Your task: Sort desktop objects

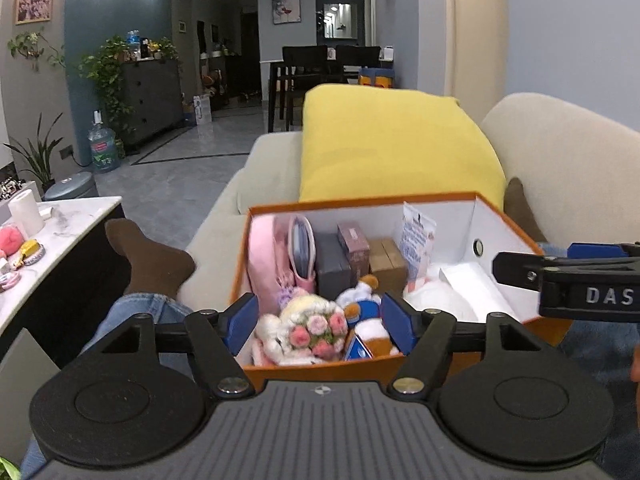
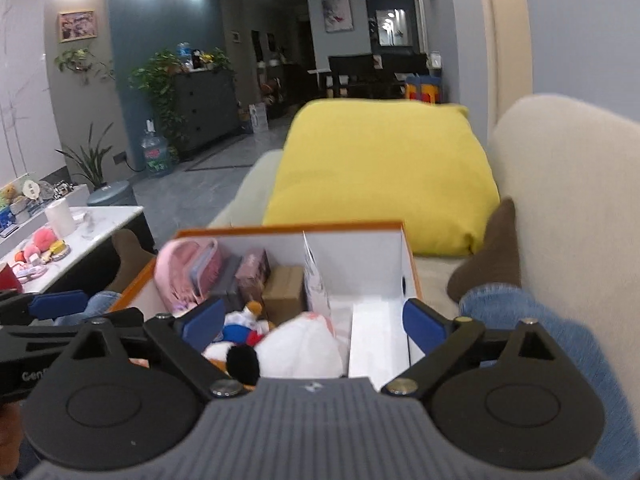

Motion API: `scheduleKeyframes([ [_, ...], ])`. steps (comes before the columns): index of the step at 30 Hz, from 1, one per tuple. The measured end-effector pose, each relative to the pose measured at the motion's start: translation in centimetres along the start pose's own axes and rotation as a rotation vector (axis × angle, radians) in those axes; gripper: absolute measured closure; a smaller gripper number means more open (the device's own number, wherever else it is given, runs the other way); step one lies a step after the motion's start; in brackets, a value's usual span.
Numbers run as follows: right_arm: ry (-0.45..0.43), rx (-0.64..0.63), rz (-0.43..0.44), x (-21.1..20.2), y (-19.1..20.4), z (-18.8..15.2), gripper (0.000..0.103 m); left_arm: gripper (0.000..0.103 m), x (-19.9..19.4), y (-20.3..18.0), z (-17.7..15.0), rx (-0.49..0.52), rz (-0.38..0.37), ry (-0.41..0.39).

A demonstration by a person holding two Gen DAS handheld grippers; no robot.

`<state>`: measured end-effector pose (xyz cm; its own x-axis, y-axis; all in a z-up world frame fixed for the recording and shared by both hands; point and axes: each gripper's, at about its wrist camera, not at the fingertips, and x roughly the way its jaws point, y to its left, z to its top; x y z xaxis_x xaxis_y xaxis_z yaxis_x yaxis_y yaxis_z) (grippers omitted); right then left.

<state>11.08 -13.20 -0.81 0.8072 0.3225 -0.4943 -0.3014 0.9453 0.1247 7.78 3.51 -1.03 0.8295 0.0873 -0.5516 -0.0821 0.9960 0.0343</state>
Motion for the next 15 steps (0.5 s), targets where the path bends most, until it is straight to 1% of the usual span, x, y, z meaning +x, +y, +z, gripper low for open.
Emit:
scheduleKeyframes([
  [3, 0.009, 0.004, -0.013, 0.9, 0.0, -0.8, 0.007, 0.023, 0.7, -0.2, -0.9, -0.005, 0.016, 0.008],
  [8, 0.016, 0.009, -0.029, 1.6, -0.4, -1.8, 0.005, 0.023, 1.8, -0.1, -2.1, -0.037, 0.006, 0.014],
  [13, 0.055, -0.016, -0.031, 2.8, -0.1, -2.7, 0.005, 0.016, 2.4, -0.1, -2.4, -0.046, 0.028, -0.003],
  [15, 0.055, -0.054, -0.046, 3.0, 0.4, -2.9, 0.005, 0.016, 2.5, -0.1, -2.4, -0.051, 0.026, 0.000],
])
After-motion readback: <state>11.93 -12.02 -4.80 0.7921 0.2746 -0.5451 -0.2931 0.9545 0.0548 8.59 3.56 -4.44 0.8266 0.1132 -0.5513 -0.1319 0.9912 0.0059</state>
